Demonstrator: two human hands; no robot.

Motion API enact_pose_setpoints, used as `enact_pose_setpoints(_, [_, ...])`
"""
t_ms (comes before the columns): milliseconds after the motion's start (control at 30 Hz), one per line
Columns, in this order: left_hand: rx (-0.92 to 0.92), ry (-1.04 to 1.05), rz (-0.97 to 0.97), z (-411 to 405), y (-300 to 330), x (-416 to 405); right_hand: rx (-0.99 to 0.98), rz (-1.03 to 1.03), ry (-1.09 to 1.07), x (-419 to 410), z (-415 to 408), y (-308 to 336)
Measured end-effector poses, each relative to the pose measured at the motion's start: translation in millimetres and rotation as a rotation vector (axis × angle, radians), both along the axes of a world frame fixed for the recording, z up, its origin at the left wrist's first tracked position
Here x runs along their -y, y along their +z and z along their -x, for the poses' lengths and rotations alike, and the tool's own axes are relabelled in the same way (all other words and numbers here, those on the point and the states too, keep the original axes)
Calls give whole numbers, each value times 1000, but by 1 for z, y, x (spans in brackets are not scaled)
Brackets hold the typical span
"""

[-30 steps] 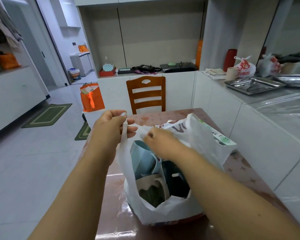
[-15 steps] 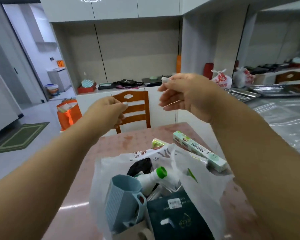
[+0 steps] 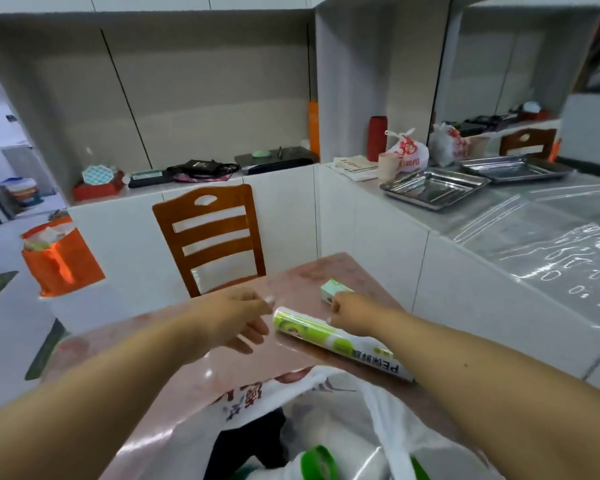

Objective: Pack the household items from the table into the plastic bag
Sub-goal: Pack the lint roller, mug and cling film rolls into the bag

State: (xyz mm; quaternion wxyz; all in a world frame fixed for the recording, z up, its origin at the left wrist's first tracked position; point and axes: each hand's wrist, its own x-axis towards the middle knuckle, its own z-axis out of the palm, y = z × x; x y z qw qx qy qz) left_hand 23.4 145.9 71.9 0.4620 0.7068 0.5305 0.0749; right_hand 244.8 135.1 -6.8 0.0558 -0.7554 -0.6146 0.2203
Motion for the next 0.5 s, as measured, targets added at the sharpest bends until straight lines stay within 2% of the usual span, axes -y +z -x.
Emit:
enact_pose_setpoints(100, [32,-12,-7,-5,-26,-15,233,135,55,-14,-9,-43])
enact_pose_setpoints(200, [84,8,-28,-5,-46,-26,391,138,65,-15,-16,-74])
enact_pose_setpoints(367, [148,42,-10,-6,-62,-33,497,22,15,-13,-22,-85])
enact_pose_setpoints(500, [165,41,-14,-7,-65,-33,517,69,-20,-12,-25,-83])
